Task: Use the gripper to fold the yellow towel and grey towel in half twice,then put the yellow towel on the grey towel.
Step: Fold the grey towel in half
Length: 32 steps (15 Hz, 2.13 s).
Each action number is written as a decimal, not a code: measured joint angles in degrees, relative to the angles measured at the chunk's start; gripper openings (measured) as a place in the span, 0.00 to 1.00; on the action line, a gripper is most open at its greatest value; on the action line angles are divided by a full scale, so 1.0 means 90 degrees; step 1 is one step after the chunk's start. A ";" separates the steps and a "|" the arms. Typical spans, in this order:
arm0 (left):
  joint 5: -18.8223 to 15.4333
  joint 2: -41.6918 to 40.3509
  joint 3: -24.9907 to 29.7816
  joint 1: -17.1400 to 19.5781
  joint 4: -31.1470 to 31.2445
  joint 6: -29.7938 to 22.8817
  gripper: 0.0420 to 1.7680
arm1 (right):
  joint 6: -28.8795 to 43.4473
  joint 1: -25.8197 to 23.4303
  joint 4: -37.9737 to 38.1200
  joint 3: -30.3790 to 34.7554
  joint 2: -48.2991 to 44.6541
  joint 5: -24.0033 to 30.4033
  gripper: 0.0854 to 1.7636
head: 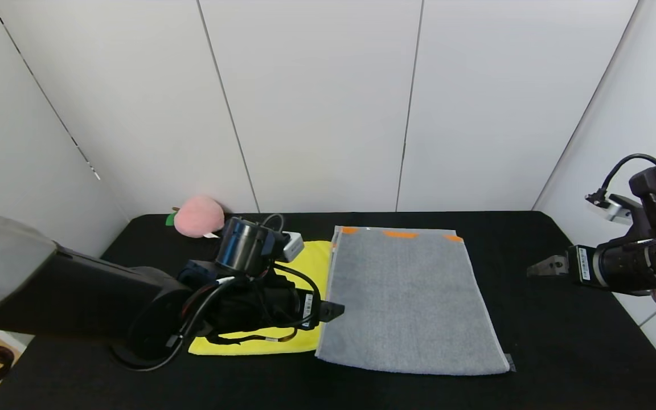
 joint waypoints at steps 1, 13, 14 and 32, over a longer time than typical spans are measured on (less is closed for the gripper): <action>-0.0027 0.0104 0.0000 0.0000 -0.0012 -0.0004 1.00 | -0.0003 0.0009 0.0000 0.0000 0.0068 0.0003 0.97; -0.0209 0.1048 0.0073 -0.0125 -0.0511 -0.0014 1.00 | -0.0005 0.0084 0.0000 0.0020 0.0257 -0.0019 0.97; -0.0215 0.1084 0.0080 -0.0158 -0.0513 -0.0024 1.00 | -0.0011 0.0087 -0.0003 0.0015 0.0267 -0.0022 0.97; -0.0704 0.1134 0.0202 -0.0538 -0.0511 -0.0065 1.00 | -0.0018 0.0095 -0.0007 0.0018 0.0310 -0.0042 0.97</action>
